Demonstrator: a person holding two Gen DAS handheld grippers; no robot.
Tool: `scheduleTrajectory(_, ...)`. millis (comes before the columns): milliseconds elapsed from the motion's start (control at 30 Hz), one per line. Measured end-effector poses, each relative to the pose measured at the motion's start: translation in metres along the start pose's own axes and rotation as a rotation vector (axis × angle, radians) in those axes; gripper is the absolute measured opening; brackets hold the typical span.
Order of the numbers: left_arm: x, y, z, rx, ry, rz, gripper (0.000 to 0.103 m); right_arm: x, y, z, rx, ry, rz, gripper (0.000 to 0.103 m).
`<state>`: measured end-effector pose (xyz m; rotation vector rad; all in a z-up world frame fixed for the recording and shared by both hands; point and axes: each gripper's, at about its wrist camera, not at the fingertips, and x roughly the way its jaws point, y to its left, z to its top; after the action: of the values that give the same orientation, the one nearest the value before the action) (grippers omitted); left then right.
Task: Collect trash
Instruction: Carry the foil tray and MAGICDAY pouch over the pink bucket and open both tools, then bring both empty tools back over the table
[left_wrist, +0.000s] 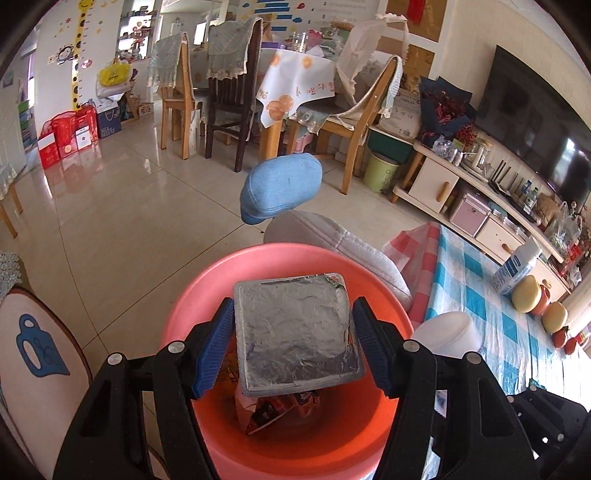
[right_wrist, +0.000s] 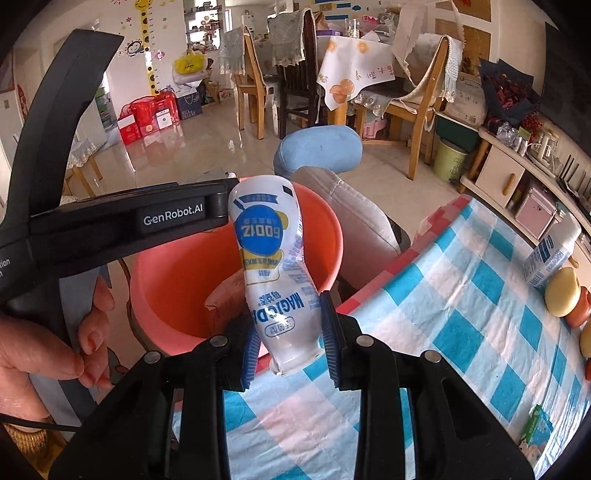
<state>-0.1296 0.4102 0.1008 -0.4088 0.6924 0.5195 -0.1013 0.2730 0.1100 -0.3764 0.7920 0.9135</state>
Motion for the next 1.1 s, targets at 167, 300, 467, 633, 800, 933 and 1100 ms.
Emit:
scheduleTrajectory(167, 0.010, 0.004, 0.000, -0.013, 0.034, 0.065, 0.086, 0.018, 0.010, 0.005, -0.030, 0.024, -0.004, 0.047)
scheduleTrajectory(300, 0.016, 0.000, 0.000, 0.000, 0.070, 0.113, 0.088, 0.014, 0.010, -0.003, -0.019, 0.000, -0.024, 0.073)
scheduleTrajectory(467, 0.018, -0.006, -0.001, 0.007, 0.080, 0.121, 0.089, 0.000, 0.005, -0.018, -0.026, -0.030, -0.109, 0.083)
scheduleTrajectory(633, 0.018, -0.019, -0.004, 0.054, 0.086, 0.120, 0.089, -0.016, -0.005, -0.039, -0.004, -0.057, -0.168, 0.085)
scheduleTrajectory(800, 0.016, -0.034, -0.008, 0.098, 0.090, 0.117, 0.089, -0.029, -0.017, -0.056, 0.008, -0.070, -0.215, 0.086)
scheduleTrajectory(933, 0.016, -0.047, -0.013, 0.140, 0.092, 0.116, 0.089, -0.039, -0.027, -0.067, 0.027, -0.076, -0.235, 0.087)
scheduleTrajectory(1100, 0.016, -0.061, -0.018, 0.191, 0.098, 0.125, 0.089, -0.052, -0.038, -0.082, 0.038, -0.086, -0.279, 0.087)
